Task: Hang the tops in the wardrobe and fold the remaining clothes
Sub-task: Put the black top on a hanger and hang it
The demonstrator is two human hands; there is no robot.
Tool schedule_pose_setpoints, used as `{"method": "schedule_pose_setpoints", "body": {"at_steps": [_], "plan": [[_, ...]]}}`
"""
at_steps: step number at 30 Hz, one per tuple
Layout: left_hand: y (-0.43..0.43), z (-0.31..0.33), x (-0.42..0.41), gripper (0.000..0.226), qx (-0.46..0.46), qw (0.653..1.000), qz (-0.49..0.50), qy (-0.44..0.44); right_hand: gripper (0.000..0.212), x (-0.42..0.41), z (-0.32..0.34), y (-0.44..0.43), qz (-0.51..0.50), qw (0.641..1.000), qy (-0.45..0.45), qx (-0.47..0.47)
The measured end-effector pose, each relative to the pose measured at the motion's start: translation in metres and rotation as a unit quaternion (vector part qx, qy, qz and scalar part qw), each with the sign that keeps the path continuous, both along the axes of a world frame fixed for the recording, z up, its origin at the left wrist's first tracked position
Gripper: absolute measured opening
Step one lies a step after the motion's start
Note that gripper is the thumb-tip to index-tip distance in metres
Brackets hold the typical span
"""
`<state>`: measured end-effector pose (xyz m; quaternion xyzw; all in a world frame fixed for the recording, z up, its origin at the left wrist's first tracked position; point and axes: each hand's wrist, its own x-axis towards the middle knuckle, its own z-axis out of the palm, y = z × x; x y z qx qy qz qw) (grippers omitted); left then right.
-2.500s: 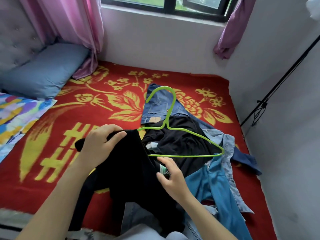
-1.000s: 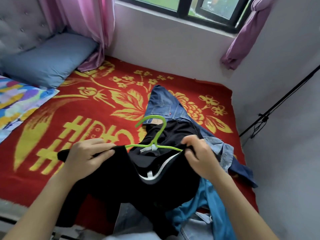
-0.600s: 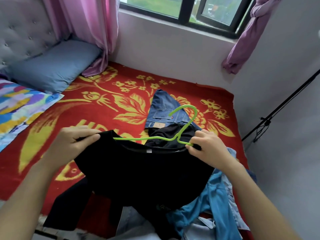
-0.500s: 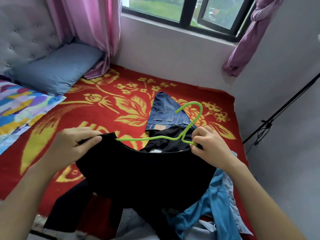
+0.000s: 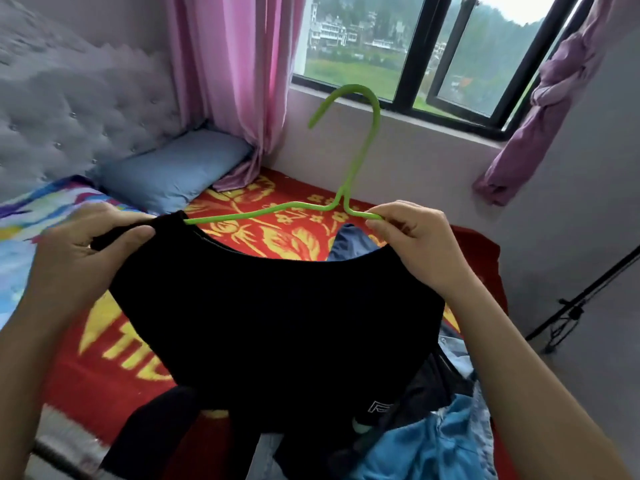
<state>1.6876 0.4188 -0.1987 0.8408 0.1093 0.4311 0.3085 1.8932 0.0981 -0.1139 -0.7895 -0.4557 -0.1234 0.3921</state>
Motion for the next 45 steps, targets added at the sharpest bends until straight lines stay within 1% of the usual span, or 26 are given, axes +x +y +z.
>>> {"method": "schedule_pose_setpoints", "body": {"at_steps": [2, 3, 5, 6, 7, 9, 10, 11, 14, 16, 17, 18, 19, 20, 21, 23, 26, 28, 30, 32, 34, 37, 39, 42, 43, 45], "plan": [[0.005, 0.002, -0.019, 0.042, -0.001, 0.999, 0.046, 0.006, 0.015, -0.005, 0.002, 0.016, 0.014, 1.0, -0.01, 0.012], [0.003, 0.005, -0.026, 0.039, 0.008, 0.998, 0.06, -0.003, 0.015, -0.007, 0.002, 0.022, 0.018, 1.0, -0.013, 0.014], [-0.01, 0.013, -0.043, 0.025, 0.017, 0.996, 0.083, -0.016, 0.014, -0.013, -0.002, 0.036, 0.036, 0.999, -0.006, 0.011], [-0.017, 0.017, -0.053, 0.023, 0.016, 0.996, 0.088, -0.014, 0.013, -0.017, -0.005, 0.043, 0.05, 0.999, 0.003, 0.008], [-0.022, 0.017, -0.062, 0.027, 0.018, 0.996, 0.09, -0.017, 0.012, -0.02, -0.007, 0.049, 0.064, 0.998, 0.012, 0.006], [-0.028, 0.017, -0.089, 0.048, 0.013, 0.994, 0.11, -0.021, 0.011, -0.031, -0.012, 0.066, 0.102, 0.995, 0.019, -0.003], [-0.029, 0.016, -0.101, 0.054, 0.005, 0.993, 0.116, -0.023, 0.011, -0.035, -0.014, 0.073, 0.115, 0.993, 0.015, -0.007], [-0.03, 0.015, -0.118, 0.055, -0.001, 0.991, 0.133, -0.023, 0.01, -0.042, -0.015, 0.084, 0.132, 0.991, 0.011, -0.01], [-0.047, 0.02, -0.167, 0.053, -0.009, 0.979, 0.2, -0.026, 0.01, -0.066, -0.016, 0.115, 0.194, 0.981, 0.016, -0.019], [-0.063, 0.024, -0.203, 0.041, -0.015, 0.969, 0.246, -0.021, 0.01, -0.087, -0.019, 0.136, 0.248, 0.968, 0.021, -0.015], [-0.073, 0.027, -0.223, 0.031, -0.017, 0.96, 0.28, -0.012, 0.01, -0.1, -0.022, 0.147, 0.277, 0.96, 0.022, -0.015], [-0.084, 0.025, -0.242, 0.015, -0.025, 0.953, 0.303, -0.004, 0.01, -0.113, -0.023, 0.156, 0.302, 0.953, 0.026, -0.016], [-0.095, 0.022, -0.261, 0.016, -0.023, 0.942, 0.334, -0.009, 0.01, -0.127, -0.025, 0.166, 0.328, 0.944, 0.028, -0.014], [-0.11, 0.02, -0.287, 0.033, -0.012, 0.923, 0.384, -0.008, 0.01, -0.148, -0.027, 0.177, 0.363, 0.931, 0.032, -0.016], [-0.125, 0.019, -0.308, 0.044, -0.015, 0.908, 0.419, -0.002, 0.01, -0.168, -0.029, 0.187, 0.392, 0.919, 0.036, -0.018], [-0.152, 0.017, -0.345, 0.052, -0.021, 0.884, 0.468, 0.014, 0.01, -0.208, -0.033, 0.202, 0.447, 0.894, 0.027, -0.018], [-0.194, 0.014, -0.392, 0.049, -0.034, 0.836, 0.547, 0.009, 0.01, -0.267, -0.038, 0.212, 0.524, 0.852, 0.012, -0.01], [-0.219, 0.013, -0.421, 0.043, -0.034, 0.812, 0.583, -0.004, 0.009, -0.303, -0.039, 0.216, 0.567, 0.823, -0.004, -0.021], [-0.23, 0.011, -0.441, 0.042, -0.018, 0.791, 0.612, 0.005, 0.009, -0.324, -0.04, 0.221, 0.591, 0.806, -0.016, -0.033], [-0.236, 0.008, -0.462, 0.033, -0.009, 0.77, 0.638, 0.009, 0.011, -0.347, -0.042, 0.227, 0.602, 0.797, -0.027, -0.046], [-0.238, 0.007, -0.48, 0.024, -0.003, 0.755, 0.656, 0.002, 0.014, -0.368, -0.044, 0.232, 0.607, 0.792, -0.032, -0.053], [-0.234, 0.002, -0.514, 0.015, 0.002, 0.731, 0.682, 0.014, 0.008, -0.404, -0.043, 0.243, 0.628, 0.777, -0.019, -0.05], [-0.227, 0.002, -0.541, 0.014, -0.002, 0.715, 0.699, 0.017, 0.007, -0.434, -0.04, 0.254, 0.633, 0.772, -0.011, -0.047], [-0.216, 0.004, -0.584, 0.027, -0.018, 0.718, 0.696, -0.001, 0.005, -0.488, -0.036, 0.273, 0.643, 0.765, 0.007, -0.032], [-0.21, 0.004, -0.593, 0.026, -0.019, 0.725, 0.689, -0.001, 0.006, -0.499, -0.034, 0.278, 0.646, 0.762, 0.013, -0.029], [-0.199, 0.002, -0.621, 0.016, -0.023, 0.735, 0.678, 0.006, 0.006, -0.534, -0.034, 0.292, 0.655, 0.754, 0.026, -0.028]]}}
